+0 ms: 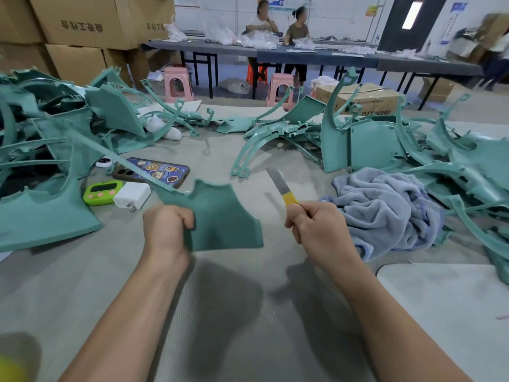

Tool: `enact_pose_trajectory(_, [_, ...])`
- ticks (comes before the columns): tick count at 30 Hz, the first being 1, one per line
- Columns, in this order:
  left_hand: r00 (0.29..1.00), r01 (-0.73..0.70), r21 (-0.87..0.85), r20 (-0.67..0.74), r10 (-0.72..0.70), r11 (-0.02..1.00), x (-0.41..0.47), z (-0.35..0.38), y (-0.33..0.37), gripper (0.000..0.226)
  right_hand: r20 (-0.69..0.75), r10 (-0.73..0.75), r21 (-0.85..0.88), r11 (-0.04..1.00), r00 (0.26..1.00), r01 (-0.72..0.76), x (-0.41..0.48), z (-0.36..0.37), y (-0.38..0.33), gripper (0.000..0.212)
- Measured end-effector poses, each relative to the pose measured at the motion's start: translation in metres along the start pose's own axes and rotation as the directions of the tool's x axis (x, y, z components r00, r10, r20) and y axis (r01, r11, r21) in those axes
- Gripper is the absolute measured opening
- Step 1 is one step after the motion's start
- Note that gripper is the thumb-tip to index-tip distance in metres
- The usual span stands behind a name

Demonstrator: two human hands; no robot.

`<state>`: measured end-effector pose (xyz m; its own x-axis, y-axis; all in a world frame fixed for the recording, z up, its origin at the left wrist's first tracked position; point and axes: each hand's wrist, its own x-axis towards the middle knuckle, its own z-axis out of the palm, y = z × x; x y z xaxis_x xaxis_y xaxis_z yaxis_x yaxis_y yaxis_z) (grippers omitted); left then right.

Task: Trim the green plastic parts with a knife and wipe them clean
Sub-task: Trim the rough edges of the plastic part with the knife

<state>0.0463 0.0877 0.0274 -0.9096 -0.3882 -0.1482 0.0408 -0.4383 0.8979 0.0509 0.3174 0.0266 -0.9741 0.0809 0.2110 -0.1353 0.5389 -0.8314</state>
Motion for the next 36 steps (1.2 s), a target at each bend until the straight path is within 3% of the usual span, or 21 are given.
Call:
enact_pose_trajectory(4, [0.951,0.302,-0.079,0.101,-0.294,0.950,-0.004,-0.006,0.006,0.037,0.084,-0.187,0.059,0.981,0.979,0.182,-0.005,-0.006,-0.008,0.030])
enact_pose_trajectory(8, [0.909,0.391,-0.038,0.170,-0.380,0.920,-0.003,-0.002,0.007,0.024,0.105,-0.278,0.081,0.959,0.955,0.270,-0.011,-0.001,-0.013,0.026])
enact_pose_trajectory(16, [0.927,0.366,0.009,0.085,-0.365,0.931,0.000,0.000,0.002,0.021,0.154,-0.384,0.016,0.922,0.910,0.386,-0.016,0.004,-0.010,0.039])
enact_pose_trajectory(21, [0.952,0.307,-0.031,0.016,-0.307,0.951,0.003,-0.002,0.004,0.020,0.165,-0.386,-0.001,0.920,0.908,0.391,-0.014,0.001,-0.005,0.024])
enact_pose_trajectory(23, [0.958,0.286,-0.064,-0.005,-0.287,0.956,0.007,-0.005,0.005,0.020,0.234,-0.366,-0.041,0.922,0.901,0.385,-0.015,0.000,-0.004,0.022])
enact_pose_trajectory(25, [0.963,0.267,-0.056,-0.018,-0.269,0.962,0.010,-0.007,0.004,0.019,0.265,-0.345,0.024,0.936,0.900,0.352,-0.014,-0.001,-0.006,0.018])
enact_pose_trajectory(28, [0.970,0.244,0.016,-0.011,-0.244,0.970,0.010,-0.005,-0.001,0.019,0.144,-0.329,0.232,0.928,0.933,0.292,-0.008,-0.003,-0.009,0.021])
enact_pose_trajectory(30, [0.973,0.232,0.044,-0.016,-0.231,0.972,0.011,-0.004,-0.005,0.020,0.150,-0.319,0.197,0.937,0.936,0.288,-0.007,-0.001,-0.012,0.024])
enact_pose_trajectory(33, [0.978,0.203,0.012,-0.048,-0.202,0.979,0.014,-0.004,-0.004,0.019,0.300,-0.300,0.097,0.954,0.905,0.284,-0.012,0.003,-0.012,0.024])
enact_pose_trajectory(36, [0.988,0.091,-0.046,-0.123,-0.096,0.995,0.017,-0.010,-0.001,0.015,0.346,-0.309,0.026,0.947,0.886,0.320,-0.015,-0.002,-0.012,0.023])
